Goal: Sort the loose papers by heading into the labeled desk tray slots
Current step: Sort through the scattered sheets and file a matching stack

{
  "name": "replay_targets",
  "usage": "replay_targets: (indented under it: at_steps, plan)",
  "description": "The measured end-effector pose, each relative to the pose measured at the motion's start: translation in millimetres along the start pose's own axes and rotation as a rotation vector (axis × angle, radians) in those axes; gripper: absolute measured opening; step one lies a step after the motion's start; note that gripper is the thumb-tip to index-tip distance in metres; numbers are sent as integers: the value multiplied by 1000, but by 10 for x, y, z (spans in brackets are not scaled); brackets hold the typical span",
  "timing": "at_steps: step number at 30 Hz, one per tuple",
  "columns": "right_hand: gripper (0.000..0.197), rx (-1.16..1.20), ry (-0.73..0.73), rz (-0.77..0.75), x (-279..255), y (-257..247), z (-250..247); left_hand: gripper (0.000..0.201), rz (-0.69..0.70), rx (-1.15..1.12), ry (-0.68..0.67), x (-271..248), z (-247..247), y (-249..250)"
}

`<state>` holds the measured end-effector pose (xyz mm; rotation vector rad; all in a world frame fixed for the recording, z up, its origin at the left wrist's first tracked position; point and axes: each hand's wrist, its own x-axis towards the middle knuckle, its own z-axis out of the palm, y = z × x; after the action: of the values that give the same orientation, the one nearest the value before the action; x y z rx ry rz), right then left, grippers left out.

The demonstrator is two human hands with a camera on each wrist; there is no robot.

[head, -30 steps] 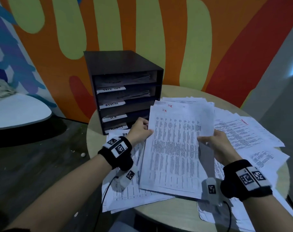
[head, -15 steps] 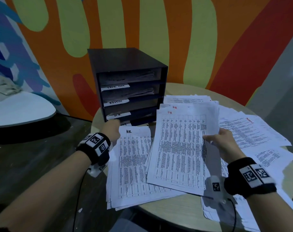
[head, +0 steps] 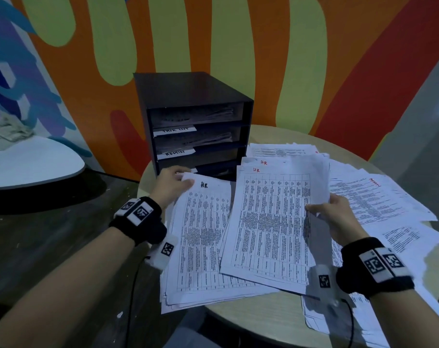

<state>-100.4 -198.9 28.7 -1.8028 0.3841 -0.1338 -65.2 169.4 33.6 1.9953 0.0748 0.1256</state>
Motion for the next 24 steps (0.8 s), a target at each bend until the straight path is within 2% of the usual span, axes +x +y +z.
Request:
replay_targets:
  at_steps: [1,2,4,5,8,12,14,18,19,22,24]
  plan:
    - [26,0,-2,0,3,2,0,42,-118,-100,-127,-8,0,-36]
    - [26,-1,-2,1,7,5,2,47,-215,-94,-251,-1,-8,-92]
    - [26,-1,6,8,20,14,2,34,-287,105,-420,-9,-38,-178]
    - [26,2,10,11,24,19,2,25,-279,210,-437,-31,-34,-198]
    - [23,15,15,9,26,18,-2,6,-205,274,-287,-48,-51,-143]
    - [21,35,31,13,35,30,-25,14,-13,178,-2,-24,-192,141]
    - [22,36,48,17,45,40,-45,20,104,57,99,-42,-253,317]
    - [30,43,110,49,69,72,-88,40,191,-232,160,-67,-344,534]
    - [33,47,126,57,77,83,-100,38,200,-264,172,-76,-381,576]
    - [36,47,152,68,79,113,-129,10,210,-377,249,-94,-480,733]
    - [35,49,162,64,78,128,-145,6,220,-458,270,-79,-548,838]
